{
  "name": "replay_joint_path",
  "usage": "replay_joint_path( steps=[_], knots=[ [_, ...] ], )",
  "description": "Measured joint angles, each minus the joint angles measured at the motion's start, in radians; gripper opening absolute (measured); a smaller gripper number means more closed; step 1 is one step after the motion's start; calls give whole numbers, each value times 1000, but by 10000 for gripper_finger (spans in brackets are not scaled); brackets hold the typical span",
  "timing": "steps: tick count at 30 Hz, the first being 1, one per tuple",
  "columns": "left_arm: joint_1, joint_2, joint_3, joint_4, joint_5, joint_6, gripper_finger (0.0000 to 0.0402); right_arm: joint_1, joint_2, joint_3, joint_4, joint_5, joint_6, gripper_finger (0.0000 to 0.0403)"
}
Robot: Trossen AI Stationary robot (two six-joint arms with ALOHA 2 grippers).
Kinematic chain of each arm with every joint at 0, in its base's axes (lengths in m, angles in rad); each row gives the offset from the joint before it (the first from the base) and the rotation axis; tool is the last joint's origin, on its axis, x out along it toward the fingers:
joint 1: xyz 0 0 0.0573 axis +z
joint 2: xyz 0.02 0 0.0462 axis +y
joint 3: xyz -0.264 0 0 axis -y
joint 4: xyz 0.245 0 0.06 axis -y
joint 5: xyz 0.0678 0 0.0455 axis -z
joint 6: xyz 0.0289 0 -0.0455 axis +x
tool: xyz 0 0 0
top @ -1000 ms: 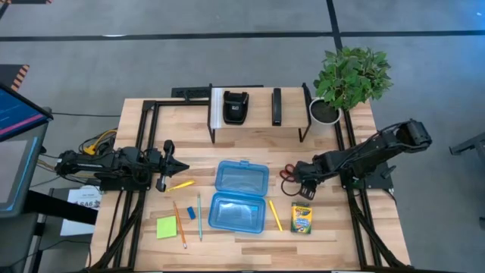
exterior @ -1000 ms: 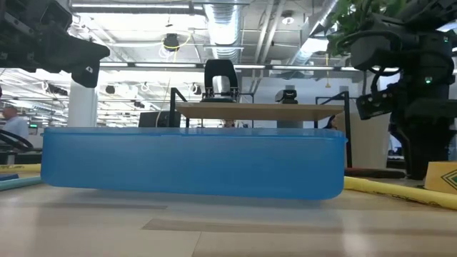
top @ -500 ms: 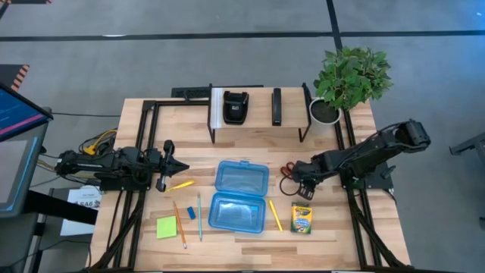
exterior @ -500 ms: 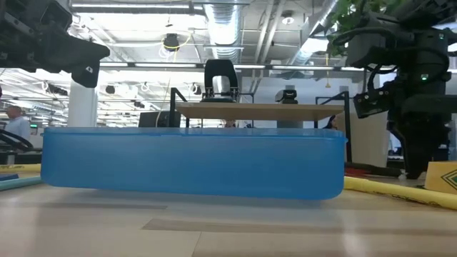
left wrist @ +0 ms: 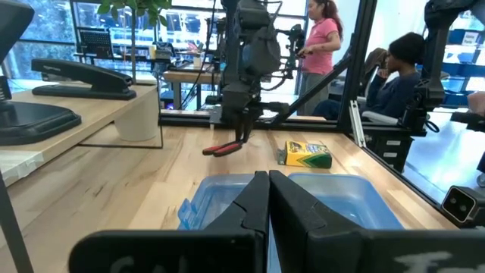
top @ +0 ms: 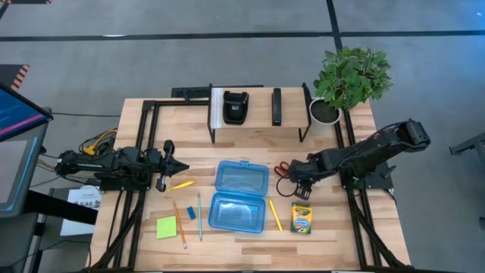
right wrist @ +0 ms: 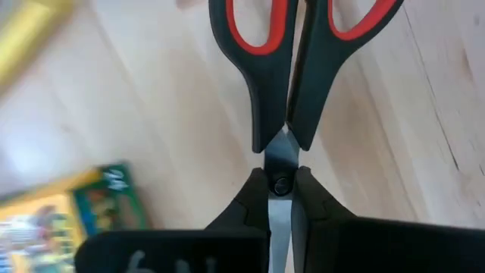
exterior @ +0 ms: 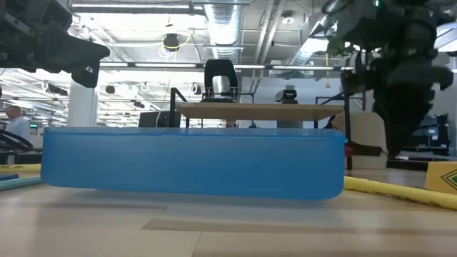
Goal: Pack school essentials
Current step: Put the black scissors into the supply box
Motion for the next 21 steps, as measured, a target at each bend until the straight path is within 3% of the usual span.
replay_joint_path(
  steps=[7,13,21],
  knots=[
    [0,0,0,0,0,0,0,63,2,126,17,26,9,16],
    [0,0,0,0,0,0,0,123,36,226,178,53,-13,14],
    [0,0,0,0,0,0,0,171,262,430,237,52,-119,14]
  ],
)
